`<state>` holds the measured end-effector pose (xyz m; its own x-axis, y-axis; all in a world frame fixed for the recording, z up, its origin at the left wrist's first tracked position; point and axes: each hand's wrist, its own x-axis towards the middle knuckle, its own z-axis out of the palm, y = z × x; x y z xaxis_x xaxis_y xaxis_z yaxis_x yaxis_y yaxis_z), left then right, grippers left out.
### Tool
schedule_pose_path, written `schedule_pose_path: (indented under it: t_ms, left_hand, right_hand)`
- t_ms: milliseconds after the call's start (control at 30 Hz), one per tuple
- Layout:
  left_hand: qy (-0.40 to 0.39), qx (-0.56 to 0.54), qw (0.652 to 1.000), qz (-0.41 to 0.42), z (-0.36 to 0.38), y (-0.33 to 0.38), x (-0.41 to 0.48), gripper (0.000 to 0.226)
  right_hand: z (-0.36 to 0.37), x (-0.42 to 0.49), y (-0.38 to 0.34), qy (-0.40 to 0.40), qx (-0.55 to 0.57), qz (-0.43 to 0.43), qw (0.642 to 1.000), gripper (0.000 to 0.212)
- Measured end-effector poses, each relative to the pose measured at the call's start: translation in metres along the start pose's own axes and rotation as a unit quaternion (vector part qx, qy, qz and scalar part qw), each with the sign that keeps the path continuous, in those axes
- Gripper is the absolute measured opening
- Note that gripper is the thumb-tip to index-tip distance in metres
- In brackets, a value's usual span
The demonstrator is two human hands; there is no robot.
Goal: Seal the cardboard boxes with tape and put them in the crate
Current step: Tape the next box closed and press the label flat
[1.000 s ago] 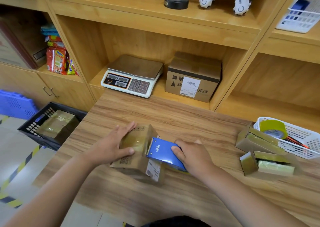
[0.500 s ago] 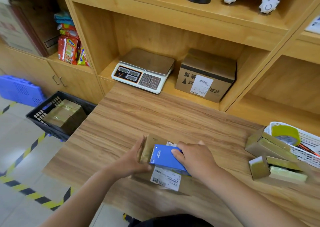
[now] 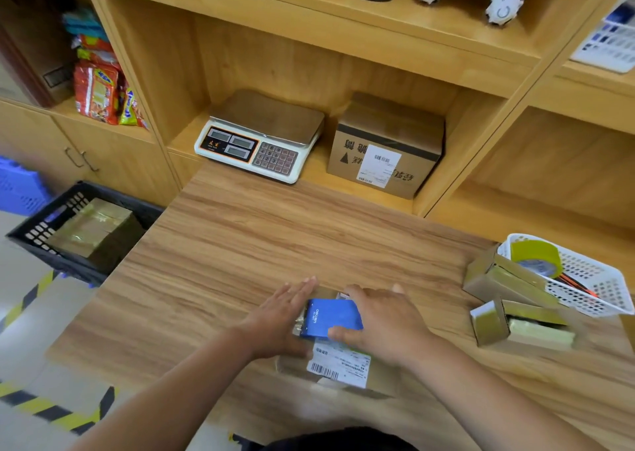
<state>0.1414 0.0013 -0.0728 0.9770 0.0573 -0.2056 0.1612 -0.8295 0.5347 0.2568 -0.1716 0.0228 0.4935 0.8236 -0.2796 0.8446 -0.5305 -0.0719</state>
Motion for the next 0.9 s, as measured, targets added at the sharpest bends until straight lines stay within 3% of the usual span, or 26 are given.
schedule_pose_path:
  t_ms: [100,267,500,900]
  left_hand:
    - [-0.007,0.009,1.000,0.006,0.001,-0.003,0.000,0.122]
    - [-0.006,0.014,1.000,0.009,-0.002,-0.002,0.000,0.117]
    - [-0.016,0.028,0.999,-0.006,-0.003,0.003,0.001,0.117]
    - [-0.028,0.023,0.998,-0.043,-0.003,0.009,0.003,0.120]
  right_hand:
    - [-0.001,-0.003,0.004,-0.028,-0.036,-0.035,0.998,0.096]
    - [-0.005,-0.009,0.023,-0.012,-0.004,-0.060,0.998,0.081]
    - [-0.001,-0.028,0.045,-0.016,-0.004,-0.078,0.997,0.084]
    - [-0.007,-0.108,0.170,-0.048,-0.006,0.019,0.999,0.072]
